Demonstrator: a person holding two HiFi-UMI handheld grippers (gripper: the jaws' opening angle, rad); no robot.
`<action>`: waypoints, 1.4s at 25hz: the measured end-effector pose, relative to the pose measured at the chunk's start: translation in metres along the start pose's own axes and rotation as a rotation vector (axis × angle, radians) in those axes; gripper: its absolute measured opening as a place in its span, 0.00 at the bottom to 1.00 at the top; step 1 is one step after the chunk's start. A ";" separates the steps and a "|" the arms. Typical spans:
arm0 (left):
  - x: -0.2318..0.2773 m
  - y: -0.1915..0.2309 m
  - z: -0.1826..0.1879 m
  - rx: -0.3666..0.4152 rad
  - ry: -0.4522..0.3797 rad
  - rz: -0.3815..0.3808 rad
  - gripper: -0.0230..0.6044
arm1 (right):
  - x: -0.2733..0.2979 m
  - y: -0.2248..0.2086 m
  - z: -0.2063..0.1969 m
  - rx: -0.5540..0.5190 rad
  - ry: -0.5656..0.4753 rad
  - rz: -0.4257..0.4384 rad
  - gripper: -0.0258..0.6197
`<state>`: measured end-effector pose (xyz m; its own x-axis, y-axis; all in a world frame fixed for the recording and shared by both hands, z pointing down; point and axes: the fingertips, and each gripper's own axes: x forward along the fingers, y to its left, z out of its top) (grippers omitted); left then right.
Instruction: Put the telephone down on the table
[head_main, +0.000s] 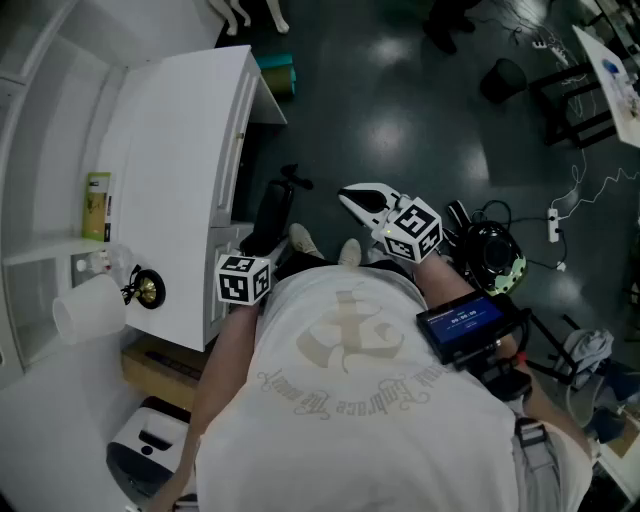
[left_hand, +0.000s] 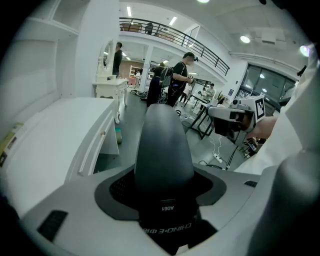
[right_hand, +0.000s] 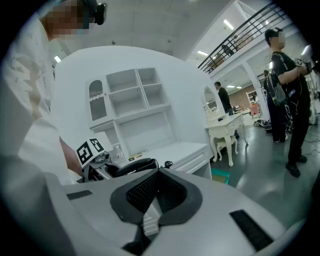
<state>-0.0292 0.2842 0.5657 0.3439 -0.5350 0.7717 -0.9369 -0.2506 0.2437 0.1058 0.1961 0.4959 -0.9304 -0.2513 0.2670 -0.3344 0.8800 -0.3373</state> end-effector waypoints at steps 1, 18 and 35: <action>0.000 -0.001 0.001 0.000 -0.004 -0.002 0.48 | -0.001 -0.001 0.000 0.004 -0.007 -0.003 0.06; 0.010 -0.003 0.020 0.024 -0.023 -0.010 0.48 | -0.006 -0.020 0.005 0.022 -0.045 -0.056 0.06; 0.031 0.023 0.061 0.052 -0.022 -0.039 0.48 | 0.016 -0.059 0.026 0.037 -0.044 -0.105 0.06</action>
<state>-0.0362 0.2128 0.5588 0.3815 -0.5418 0.7489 -0.9186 -0.3123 0.2420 0.1069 0.1300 0.4966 -0.8952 -0.3597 0.2633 -0.4353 0.8326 -0.3426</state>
